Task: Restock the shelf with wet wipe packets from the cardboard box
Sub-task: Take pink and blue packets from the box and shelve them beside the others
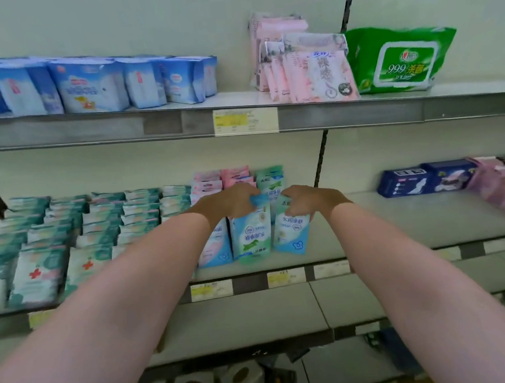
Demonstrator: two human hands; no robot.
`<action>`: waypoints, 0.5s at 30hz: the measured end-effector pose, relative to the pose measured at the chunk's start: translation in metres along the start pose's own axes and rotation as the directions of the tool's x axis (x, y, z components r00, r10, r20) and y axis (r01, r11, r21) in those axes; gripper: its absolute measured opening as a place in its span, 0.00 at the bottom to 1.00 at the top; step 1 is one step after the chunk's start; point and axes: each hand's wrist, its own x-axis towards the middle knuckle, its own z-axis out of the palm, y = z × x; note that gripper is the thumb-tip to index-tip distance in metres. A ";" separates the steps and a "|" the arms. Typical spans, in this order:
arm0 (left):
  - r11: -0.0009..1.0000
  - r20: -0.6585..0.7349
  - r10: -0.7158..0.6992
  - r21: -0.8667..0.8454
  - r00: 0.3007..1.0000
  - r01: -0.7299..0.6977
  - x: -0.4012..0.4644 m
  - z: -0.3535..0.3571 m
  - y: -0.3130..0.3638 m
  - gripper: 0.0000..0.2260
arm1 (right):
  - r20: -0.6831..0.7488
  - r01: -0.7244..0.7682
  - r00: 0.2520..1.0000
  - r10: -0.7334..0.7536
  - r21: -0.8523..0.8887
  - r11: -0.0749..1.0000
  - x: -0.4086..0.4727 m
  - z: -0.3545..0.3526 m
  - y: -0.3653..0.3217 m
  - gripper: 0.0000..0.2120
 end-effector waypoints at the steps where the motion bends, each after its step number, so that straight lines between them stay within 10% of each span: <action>1: 1.000 -0.027 -0.002 -0.010 1.000 0.002 0.006 0.003 0.001 0.08 | 0.014 0.017 1.000 -0.017 -0.014 1.000 0.007 0.001 0.005 0.33; 8: 0.993 -0.061 -0.106 -0.051 0.992 0.103 0.032 0.012 0.004 0.04 | -0.025 0.166 0.985 -0.170 -0.108 0.980 0.057 0.004 0.033 0.43; 15: 0.976 -0.010 -0.217 -0.009 0.976 0.216 0.045 0.004 -0.001 0.21 | -0.263 0.227 0.920 -0.292 -0.253 0.941 0.097 0.010 0.029 0.31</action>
